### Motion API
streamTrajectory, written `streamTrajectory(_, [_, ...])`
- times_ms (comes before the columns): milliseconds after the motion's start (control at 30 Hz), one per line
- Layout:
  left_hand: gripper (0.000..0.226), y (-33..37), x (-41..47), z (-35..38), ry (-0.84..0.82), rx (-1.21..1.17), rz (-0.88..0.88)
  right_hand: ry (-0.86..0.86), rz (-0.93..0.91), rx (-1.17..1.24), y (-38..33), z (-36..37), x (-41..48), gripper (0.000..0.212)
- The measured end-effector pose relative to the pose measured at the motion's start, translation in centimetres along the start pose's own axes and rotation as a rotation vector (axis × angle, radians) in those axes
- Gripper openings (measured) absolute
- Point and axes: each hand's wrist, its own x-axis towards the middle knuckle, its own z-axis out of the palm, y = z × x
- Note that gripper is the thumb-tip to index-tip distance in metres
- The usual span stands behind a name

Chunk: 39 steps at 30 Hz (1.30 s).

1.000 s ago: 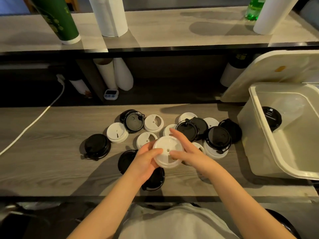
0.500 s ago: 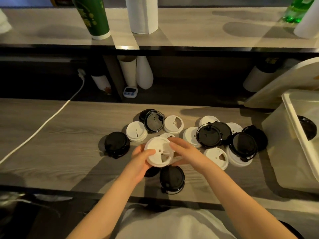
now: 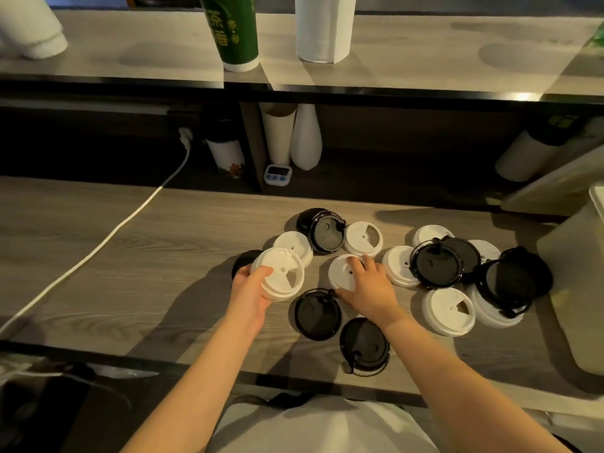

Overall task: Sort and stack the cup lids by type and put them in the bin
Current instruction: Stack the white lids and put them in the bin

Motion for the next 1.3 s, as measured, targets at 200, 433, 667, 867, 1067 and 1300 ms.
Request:
streamTrajectory(200, [0.037, -0.1, 0.1, 0.5, -0.026, 0.001, -0.011, 0.120, 0.068, 0.470, -0.1, -2.0, -1.6, 0.074])
streamTrajectory(433, [0.045, -1.1, -0.2, 2.1, -0.105, -0.025, -0.125, 0.038, -0.108, 0.770, -5.6, -5.4, -3.6, 0.084])
streamTrajectory(667, [0.046, -1.2, -1.0, 1.4, -0.219, -0.019, -0.168, 0.043, -0.309, 0.597, -6.2, -4.3, -4.1, 0.089])
streamTrajectory(867, [0.037, -1.0, -0.9, 0.1, -0.147, 0.069, -0.116, -0.062, -0.404, 0.528, -6.9, -4.3, -3.5, 0.089])
streamTrajectory(1067, [0.034, 0.3, -0.3, -2.8, 0.028, 0.034, -0.062, -0.341, -0.395, 0.384, -8.1, -5.4, -0.9, 0.067])
streamTrajectory(1300, [0.046, 2.7, 0.9, -6.2, 0.166, -0.106, 0.048, -0.225, -0.397, -0.219, -11.2, -7.0, 5.1, 0.059])
